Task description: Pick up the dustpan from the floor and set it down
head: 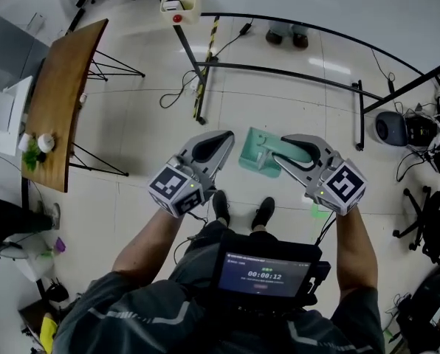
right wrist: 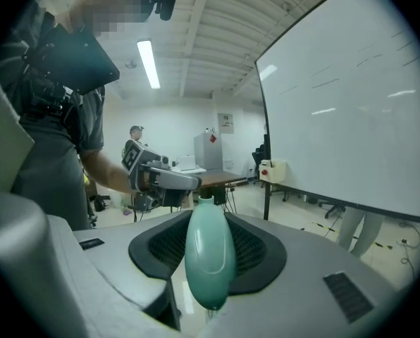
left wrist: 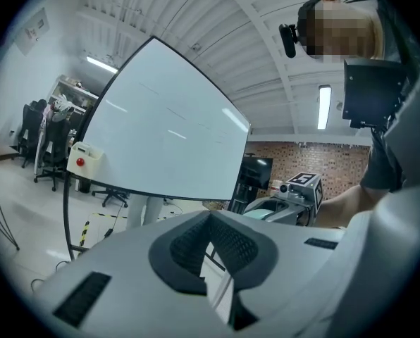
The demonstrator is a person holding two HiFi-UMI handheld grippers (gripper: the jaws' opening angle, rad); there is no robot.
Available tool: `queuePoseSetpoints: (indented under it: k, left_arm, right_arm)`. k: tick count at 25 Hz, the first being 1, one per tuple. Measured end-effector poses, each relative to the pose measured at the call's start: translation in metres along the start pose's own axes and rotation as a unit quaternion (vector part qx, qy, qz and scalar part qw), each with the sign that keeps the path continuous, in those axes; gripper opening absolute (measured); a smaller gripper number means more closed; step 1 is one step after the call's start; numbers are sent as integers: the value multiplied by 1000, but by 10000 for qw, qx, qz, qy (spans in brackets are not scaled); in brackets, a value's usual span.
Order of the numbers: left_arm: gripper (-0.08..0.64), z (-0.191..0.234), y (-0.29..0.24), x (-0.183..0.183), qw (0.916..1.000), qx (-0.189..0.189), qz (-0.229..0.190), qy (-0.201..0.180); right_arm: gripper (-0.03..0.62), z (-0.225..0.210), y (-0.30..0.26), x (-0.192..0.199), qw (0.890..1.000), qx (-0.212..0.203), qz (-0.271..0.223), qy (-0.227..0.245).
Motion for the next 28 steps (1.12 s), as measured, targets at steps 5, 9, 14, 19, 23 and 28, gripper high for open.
queuePoseSetpoints:
  k: [5,9,14,19,23,28]
  left_arm:
    - [25,45,-25,62,9998,-88,194,35]
    - [26,86,-48,124,9986,-254,401,226]
    - [26,135,-69,194,9982,-233,450,315]
    - [26,183,-86,278,9954,-390,758,427]
    - [26,203,-94,331,9926,-403,1013,538]
    - [26,208,-101,369,9905,-319,1159,669]
  right_arm:
    - [161,-38,-37,75,9995,-3,247,-182]
    - [161,-70,-71,147,9986,120,455,-234]
    - [161,-97,-113,238,9967,284,652,-389]
    - [161,-123,-153,324,9946,322,836,-532]
    - [160,-136,-172,378,9926,270,1059,-525]
    - [160,-138,-179,408,9933,302,928,-622]
Point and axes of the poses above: the fingertips, and each gripper's own axes: y backward along the fingers, z to its left, x out of its underside, the point moved 8 cm from there along y, backward along the fingers, and after that the axes turned 3 degrees about -z, right-handed, at the moved point
